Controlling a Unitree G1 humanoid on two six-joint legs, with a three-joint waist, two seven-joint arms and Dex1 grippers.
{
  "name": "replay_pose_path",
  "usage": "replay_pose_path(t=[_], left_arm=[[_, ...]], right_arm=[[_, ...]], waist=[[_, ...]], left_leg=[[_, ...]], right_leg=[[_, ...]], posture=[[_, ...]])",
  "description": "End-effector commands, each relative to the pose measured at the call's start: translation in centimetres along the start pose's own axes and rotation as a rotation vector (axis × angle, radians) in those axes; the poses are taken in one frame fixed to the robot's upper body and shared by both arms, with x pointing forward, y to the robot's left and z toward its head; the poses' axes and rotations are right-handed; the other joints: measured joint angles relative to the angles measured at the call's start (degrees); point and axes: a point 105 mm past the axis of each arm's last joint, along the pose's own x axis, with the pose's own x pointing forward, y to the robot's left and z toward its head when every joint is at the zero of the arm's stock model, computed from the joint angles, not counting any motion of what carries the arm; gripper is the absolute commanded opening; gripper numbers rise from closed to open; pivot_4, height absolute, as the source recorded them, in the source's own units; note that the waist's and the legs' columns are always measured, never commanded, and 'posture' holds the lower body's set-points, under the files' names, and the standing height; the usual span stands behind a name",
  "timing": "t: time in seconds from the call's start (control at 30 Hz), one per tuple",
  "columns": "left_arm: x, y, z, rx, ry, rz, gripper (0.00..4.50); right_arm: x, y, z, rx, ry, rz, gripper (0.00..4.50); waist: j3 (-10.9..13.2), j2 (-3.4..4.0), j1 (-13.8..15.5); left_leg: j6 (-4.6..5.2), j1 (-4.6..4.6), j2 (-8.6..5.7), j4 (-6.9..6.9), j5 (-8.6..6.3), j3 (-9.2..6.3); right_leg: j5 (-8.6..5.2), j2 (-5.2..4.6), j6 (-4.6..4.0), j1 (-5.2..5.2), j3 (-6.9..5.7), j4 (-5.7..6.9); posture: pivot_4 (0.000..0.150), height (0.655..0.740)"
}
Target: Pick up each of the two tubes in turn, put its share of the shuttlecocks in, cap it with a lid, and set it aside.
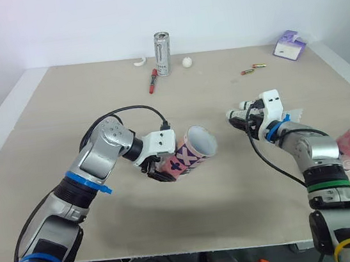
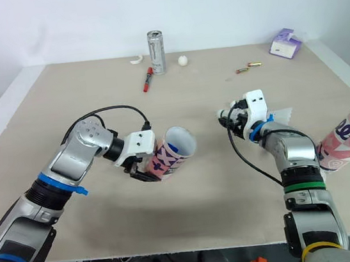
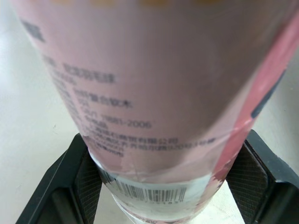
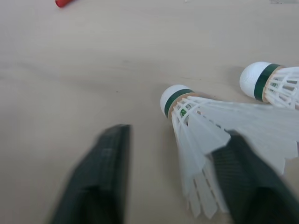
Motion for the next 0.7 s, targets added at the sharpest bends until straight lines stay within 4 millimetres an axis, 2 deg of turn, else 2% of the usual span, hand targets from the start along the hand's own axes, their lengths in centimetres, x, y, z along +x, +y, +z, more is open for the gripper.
replay_pose_path(t=[0.03,0.13,0.27,0.33,0.37,0.47,0.57,0.63,0.7], left_arm=[[0.3,-0.2,0.5,0.022,-0.014,-0.004,3.35],[0.4,-0.1,0.5,0.019,-0.015,-0.003,3.35],[0.5,0.1,0.5,0.009,-0.018,-0.001,3.35],[0.6,0.2,0.5,-0.002,-0.023,-0.001,3.35],[0.6,0.2,0.4,-0.010,-0.026,0.001,3.35],[0.6,0.4,0.2,-0.022,-0.026,0.005,3.35],[0.6,0.5,-0.2,-0.036,-0.016,0.013,3.35],[0.5,0.6,-0.4,-0.042,-0.014,0.015,3.35],[0.5,0.7,-0.4,-0.048,-0.014,0.015,3.35]], right_arm=[[0.0,0.1,1.8,-0.024,-0.056,-0.002,0.97],[0.0,0.6,1.9,-0.052,-0.054,0.012,0.06],[-0.4,1.3,2.4,-0.114,-0.067,0.034,0.06],[-1.1,1.8,3.3,-0.190,-0.096,0.046,0.06],[-2.3,2.5,4.7,-0.277,-0.136,0.073,0.06],[-4.6,4.2,7.1,-0.447,-0.202,0.120,0.06],[-8.7,6.8,10.1,-0.802,-0.279,0.213,0.06],[-10.8,9.0,11.0,-1.023,-0.316,0.306,0.06],[-12.1,10.7,11.1,-1.153,-0.340,0.397,0.06]], waist=[[0.00,0.00,0.00],[0.00,0.00,0.00],[-0.01,0.01,0.03],[-0.01,0.02,0.13],[0.01,0.06,0.32],[0.01,0.15,0.28],[0.02,0.18,0.35],[0.02,0.18,0.30],[-0.01,0.13,0.27]], left_leg=[[0.00,0.00,0.00,0.00,0.00,0.01],[0.00,0.00,-0.02,0.00,0.00,0.02],[0.00,0.00,-0.03,0.00,0.00,0.01],[0.00,0.00,-0.03,0.00,0.00,0.00],[0.00,-0.01,-0.04,0.00,0.00,-0.01],[0.01,-0.09,-0.18,0.01,-0.01,-0.07],[0.04,-0.09,-0.28,0.03,-0.02,-0.06],[0.05,-0.09,-0.31,0.04,-0.03,-0.10],[0.08,-0.01,-0.31,0.04,-0.05,-0.10]], right_leg=[[0.00,-0.01,0.00,0.00,0.00,0.00],[0.00,-0.03,0.00,0.00,0.01,0.00],[0.00,-0.04,0.01,0.01,0.00,0.00],[0.00,-0.04,0.02,0.01,-0.01,0.00],[-0.01,-0.06,0.03,0.01,-0.02,0.00],[-0.08,-0.17,0.13,-0.02,-0.01,-0.01],[-0.08,-0.26,0.21,0.00,0.01,-0.01],[-0.11,-0.27,0.26,0.04,0.00,-0.03],[-0.16,-0.23,0.34,0.11,0.02,-0.04]], posture=[[0.150,0.7400],[0.150,0.7400],[0.150,0.7400],[0.150,0.7400],[0.150,0.7400],[0.150,0.7400],[0.150,0.7400],[0.150,0.7400],[0.150,0.7400]])
